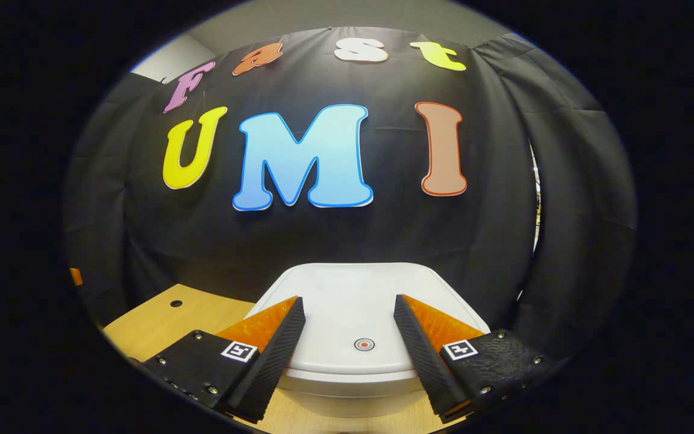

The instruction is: Press the lid of the desktop garbage bin to open it, pick up the crumpled paper on the desktop and throw it into the bin, then pick up the pop can on the desktop and drop it into the bin, and finally close the garbage bin lid.

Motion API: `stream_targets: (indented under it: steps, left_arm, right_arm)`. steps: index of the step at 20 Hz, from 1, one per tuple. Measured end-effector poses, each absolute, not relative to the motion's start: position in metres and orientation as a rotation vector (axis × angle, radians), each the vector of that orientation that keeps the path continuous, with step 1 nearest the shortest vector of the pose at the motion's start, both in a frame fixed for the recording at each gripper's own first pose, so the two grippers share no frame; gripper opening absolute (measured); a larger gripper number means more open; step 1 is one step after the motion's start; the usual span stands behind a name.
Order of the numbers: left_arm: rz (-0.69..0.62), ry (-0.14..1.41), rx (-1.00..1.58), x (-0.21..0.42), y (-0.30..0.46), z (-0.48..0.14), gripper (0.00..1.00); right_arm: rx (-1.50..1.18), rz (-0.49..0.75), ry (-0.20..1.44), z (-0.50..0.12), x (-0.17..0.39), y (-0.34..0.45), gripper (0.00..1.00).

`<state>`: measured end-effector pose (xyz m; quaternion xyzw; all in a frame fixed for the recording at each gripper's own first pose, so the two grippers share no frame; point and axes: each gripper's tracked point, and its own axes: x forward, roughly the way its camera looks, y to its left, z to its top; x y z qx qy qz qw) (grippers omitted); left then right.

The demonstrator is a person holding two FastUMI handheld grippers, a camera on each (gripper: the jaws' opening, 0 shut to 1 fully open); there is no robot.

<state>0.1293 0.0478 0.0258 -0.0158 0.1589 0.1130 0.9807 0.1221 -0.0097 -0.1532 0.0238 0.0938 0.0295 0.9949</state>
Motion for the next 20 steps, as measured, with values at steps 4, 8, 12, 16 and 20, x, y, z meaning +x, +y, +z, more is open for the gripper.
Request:
stream_targets:
  steps: [4,8,12,16,20]
  left_arm:
    - [0.218,0.318,-0.035,0.128,0.042,0.027,0.95]
    - [0.209,0.311,-0.038,0.127,0.04,0.03,0.94]
    - [0.196,0.304,-0.036,0.129,0.037,0.034,0.95]
    - [0.167,0.284,-0.024,0.134,0.031,0.043,0.94]
    - [0.129,0.239,-0.01,0.14,0.016,0.064,0.94]
  right_arm:
    - [0.035,0.061,0.176,-0.15,0.122,-0.01,0.96]
    - [0.044,0.064,0.181,-0.148,0.122,-0.01,0.96]
    - [0.042,0.067,0.191,-0.146,0.121,-0.011,0.95]
    - [0.034,0.059,0.172,-0.131,0.103,-0.006,0.95]
    - [0.018,0.079,0.105,-0.094,0.078,0.004,0.95]
